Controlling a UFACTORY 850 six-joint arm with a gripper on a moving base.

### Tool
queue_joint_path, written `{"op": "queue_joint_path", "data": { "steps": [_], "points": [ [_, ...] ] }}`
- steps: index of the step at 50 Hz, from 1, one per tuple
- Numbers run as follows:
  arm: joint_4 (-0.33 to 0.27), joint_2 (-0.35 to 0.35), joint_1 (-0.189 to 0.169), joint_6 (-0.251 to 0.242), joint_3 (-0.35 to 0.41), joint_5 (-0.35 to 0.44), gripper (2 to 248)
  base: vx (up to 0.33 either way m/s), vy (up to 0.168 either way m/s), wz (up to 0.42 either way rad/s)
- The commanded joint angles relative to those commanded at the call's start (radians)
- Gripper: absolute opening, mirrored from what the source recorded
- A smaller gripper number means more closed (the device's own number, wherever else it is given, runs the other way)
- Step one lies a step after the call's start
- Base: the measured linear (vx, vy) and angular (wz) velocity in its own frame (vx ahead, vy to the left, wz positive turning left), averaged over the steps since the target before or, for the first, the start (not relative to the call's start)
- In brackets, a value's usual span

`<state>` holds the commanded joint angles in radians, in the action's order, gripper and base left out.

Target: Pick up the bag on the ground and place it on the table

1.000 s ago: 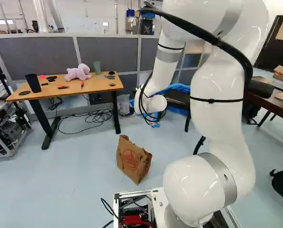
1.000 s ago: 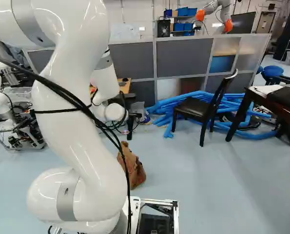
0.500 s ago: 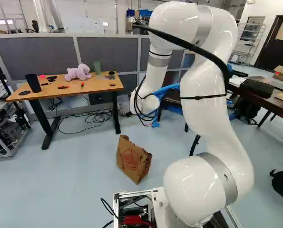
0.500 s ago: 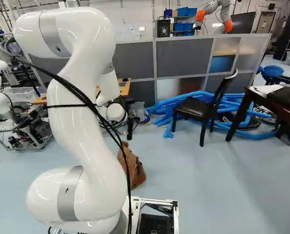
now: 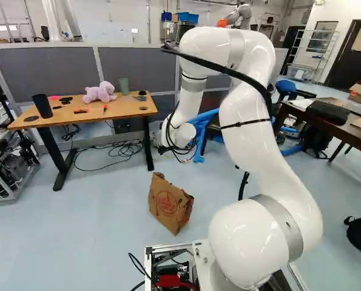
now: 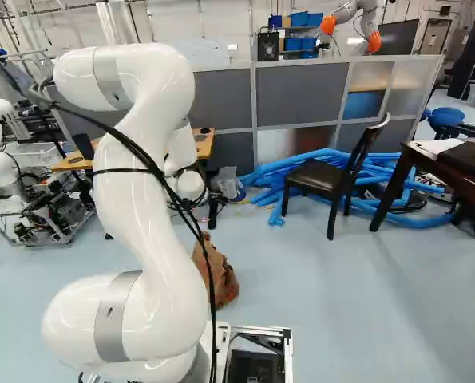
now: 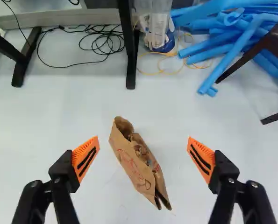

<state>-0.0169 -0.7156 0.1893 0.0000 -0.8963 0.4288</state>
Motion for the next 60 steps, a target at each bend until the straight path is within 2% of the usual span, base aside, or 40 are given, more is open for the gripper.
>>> {"op": "queue_joint_path", "data": {
  "steps": [60],
  "points": [
    [0.000, -0.324, 0.048, 0.000, -0.341, -0.259, 247, 0.000, 0.000, 0.000]
  ]
}}
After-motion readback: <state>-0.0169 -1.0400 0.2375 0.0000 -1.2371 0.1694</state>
